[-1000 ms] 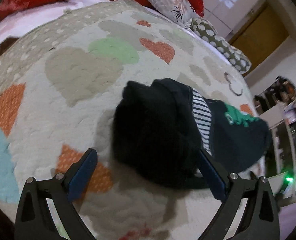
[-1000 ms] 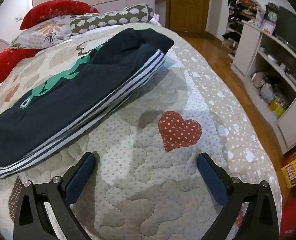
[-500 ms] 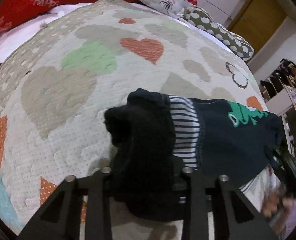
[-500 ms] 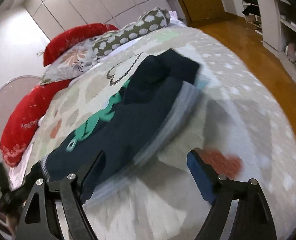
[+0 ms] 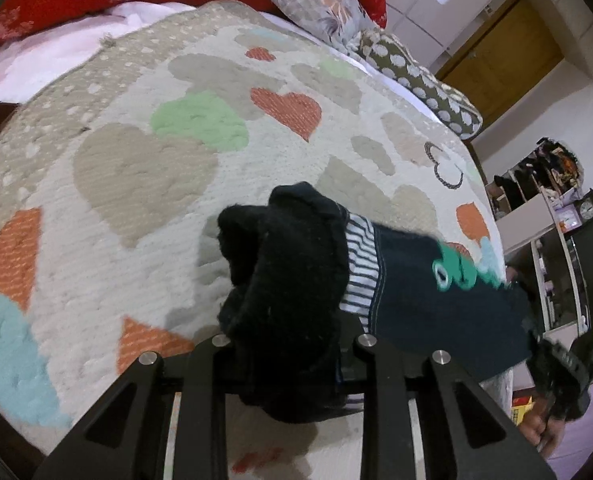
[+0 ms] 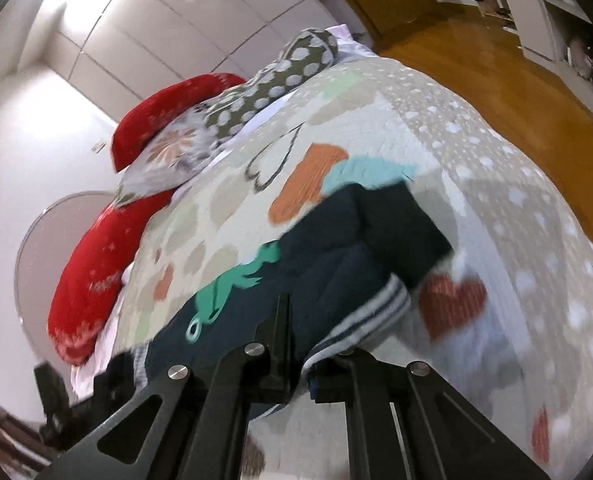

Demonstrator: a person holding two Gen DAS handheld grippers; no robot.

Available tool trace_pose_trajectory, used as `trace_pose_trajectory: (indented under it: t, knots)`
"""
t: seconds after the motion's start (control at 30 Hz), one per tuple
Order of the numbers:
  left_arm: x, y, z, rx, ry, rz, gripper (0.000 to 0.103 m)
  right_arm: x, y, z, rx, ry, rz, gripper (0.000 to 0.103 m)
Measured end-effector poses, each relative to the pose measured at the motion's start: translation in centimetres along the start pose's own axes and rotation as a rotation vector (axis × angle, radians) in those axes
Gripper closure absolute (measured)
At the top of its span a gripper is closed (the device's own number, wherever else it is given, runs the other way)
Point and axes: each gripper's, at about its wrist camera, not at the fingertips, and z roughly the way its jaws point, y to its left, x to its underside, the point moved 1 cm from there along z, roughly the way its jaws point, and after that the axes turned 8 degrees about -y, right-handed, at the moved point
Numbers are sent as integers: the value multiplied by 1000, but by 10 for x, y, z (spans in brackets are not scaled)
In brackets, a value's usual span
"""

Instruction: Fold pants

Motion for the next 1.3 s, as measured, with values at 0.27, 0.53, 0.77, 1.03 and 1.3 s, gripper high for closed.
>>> trace_pose_trajectory:
  t: [0.27, 0.53, 0.77, 1.03, 1.3]
  knots:
    - [28, 15, -13, -145, -24, 23, 70, 50, -12, -15, 71, 37, -11, 93]
    - [37, 9, -45, -266, -118, 85, 43, 74, -31, -16, 38, 33, 41, 70]
    - [44, -4, -70, -305, -181, 134, 34, 84, -55, -28, -57, 18, 194, 70]
    - [47, -22, -94, -314, -236, 162, 24, 99, -57, -47, -59, 5, 176, 70]
    - [36, -3, -102, -211, -207, 58, 24, 106, -63, -51, -113, 28, 186, 67]
